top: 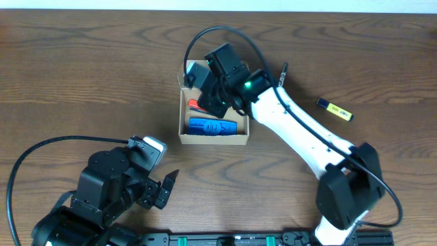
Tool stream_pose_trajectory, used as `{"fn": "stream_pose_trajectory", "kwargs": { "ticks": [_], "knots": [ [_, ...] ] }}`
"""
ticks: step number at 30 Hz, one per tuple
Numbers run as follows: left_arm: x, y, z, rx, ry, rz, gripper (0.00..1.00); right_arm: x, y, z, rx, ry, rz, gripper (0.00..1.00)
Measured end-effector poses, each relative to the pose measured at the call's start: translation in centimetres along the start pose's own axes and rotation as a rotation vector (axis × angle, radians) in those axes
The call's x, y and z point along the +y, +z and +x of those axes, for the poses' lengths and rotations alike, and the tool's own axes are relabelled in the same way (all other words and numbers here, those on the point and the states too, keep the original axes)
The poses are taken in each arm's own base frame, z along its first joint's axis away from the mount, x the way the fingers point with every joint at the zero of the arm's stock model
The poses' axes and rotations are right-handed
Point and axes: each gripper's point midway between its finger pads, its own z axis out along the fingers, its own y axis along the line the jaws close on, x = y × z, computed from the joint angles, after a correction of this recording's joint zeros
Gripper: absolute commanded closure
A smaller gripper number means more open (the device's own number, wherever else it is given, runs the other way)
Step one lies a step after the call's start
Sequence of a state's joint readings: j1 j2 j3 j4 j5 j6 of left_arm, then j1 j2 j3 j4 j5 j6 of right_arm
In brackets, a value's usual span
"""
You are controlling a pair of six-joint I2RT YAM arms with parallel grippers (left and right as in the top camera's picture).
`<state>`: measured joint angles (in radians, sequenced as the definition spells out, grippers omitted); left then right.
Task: Pack container
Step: 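Carry the tape roll into the box and release it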
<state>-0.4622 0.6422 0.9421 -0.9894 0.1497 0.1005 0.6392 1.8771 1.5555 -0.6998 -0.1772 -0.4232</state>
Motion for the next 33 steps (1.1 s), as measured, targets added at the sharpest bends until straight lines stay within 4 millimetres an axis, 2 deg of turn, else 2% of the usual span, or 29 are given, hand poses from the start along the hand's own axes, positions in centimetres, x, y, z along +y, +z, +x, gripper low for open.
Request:
{"fn": "stream_pose_trajectory", "kwargs": {
  "ticks": [4,10,18,21,22,24,27,31,33],
  "knots": [
    [0.0,0.0,0.0,0.0,0.0,0.0,0.05,1.4,1.6,0.7,0.014,-0.057,-0.091,0.72],
    [0.0,0.0,0.0,0.0,0.0,0.0,0.05,2.4,2.2,0.9,0.005,-0.099,-0.154,0.72],
    [0.0,0.0,0.0,0.0,0.0,0.0,0.05,4.1,4.6,2.1,0.038,-0.113,-0.237,0.73],
    [0.0,0.0,0.0,0.0,0.0,0.0,0.05,4.8,4.8,2.0,0.04,-0.122,-0.25,0.72],
    [0.0,0.0,0.0,0.0,0.0,0.0,0.05,5.0,4.8,1.9,0.039,-0.127,-0.254,0.7],
    [0.0,0.0,0.0,0.0,0.0,0.0,0.05,5.3,4.8,1.8,0.037,-0.133,-0.259,0.58],
    [0.0,0.0,0.0,0.0,0.0,0.0,0.05,5.5,4.8,1.7,0.036,-0.136,-0.262,0.47],
    [0.0,0.0,0.0,0.0,0.0,0.0,0.05,5.6,4.8,1.7,0.036,-0.136,-0.265,0.36],
    [0.0,0.0,0.0,0.0,0.0,0.0,0.05,5.6,4.8,1.8,0.037,-0.138,-0.267,0.34]
  ]
}}
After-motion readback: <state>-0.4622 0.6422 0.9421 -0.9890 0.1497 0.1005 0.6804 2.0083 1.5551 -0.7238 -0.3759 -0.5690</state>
